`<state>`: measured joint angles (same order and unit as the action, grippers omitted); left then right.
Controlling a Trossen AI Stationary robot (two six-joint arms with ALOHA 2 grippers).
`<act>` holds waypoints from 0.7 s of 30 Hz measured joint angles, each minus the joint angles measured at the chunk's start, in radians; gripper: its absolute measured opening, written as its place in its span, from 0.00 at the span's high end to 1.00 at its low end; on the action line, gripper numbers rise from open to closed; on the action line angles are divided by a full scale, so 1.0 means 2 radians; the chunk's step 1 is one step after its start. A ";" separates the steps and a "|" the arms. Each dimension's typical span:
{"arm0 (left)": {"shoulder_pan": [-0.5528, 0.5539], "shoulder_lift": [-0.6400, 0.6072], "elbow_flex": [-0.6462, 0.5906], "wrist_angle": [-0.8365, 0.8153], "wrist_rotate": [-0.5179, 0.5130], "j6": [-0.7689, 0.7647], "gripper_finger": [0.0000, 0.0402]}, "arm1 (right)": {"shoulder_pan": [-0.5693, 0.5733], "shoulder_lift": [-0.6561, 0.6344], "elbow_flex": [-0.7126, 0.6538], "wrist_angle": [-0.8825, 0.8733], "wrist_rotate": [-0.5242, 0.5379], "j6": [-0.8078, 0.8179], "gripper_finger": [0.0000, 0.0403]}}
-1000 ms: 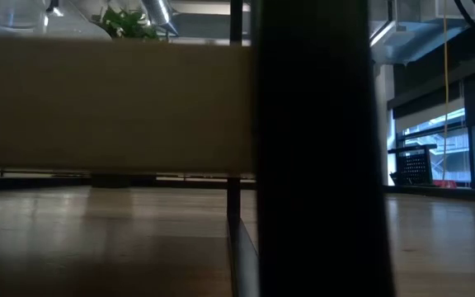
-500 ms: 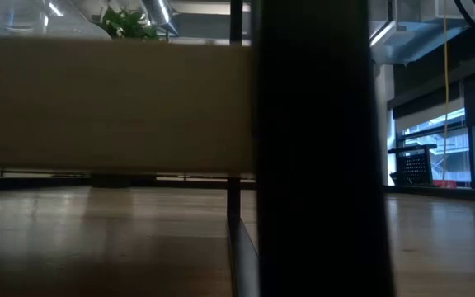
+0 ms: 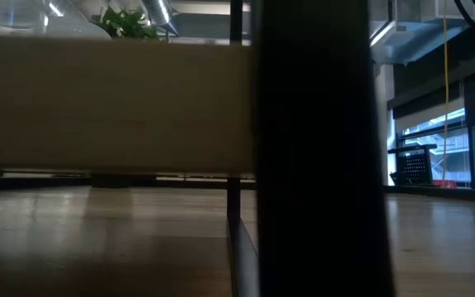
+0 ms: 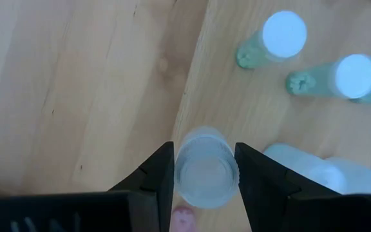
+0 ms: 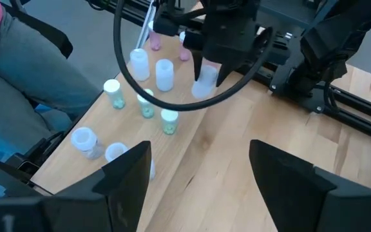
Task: Pick and place medicine bottles onto shelf by color
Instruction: Put the white pill bottle on the shelf aligned with the other white pill bottles
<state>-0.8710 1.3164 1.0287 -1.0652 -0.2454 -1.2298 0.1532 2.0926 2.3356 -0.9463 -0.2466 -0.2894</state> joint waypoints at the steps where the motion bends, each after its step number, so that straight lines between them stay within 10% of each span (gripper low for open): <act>1: -0.001 0.005 0.000 0.000 0.000 0.000 0.68 | 0.000 0.000 0.000 0.000 0.000 0.000 0.34; 21: 0.000 0.046 0.000 0.019 0.013 0.001 0.68 | 0.000 0.000 0.000 0.001 0.000 0.000 0.34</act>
<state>-0.8719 1.4078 1.0286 -1.0272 -0.2184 -1.2282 0.1532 2.0926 2.3356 -0.9440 -0.2466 -0.2893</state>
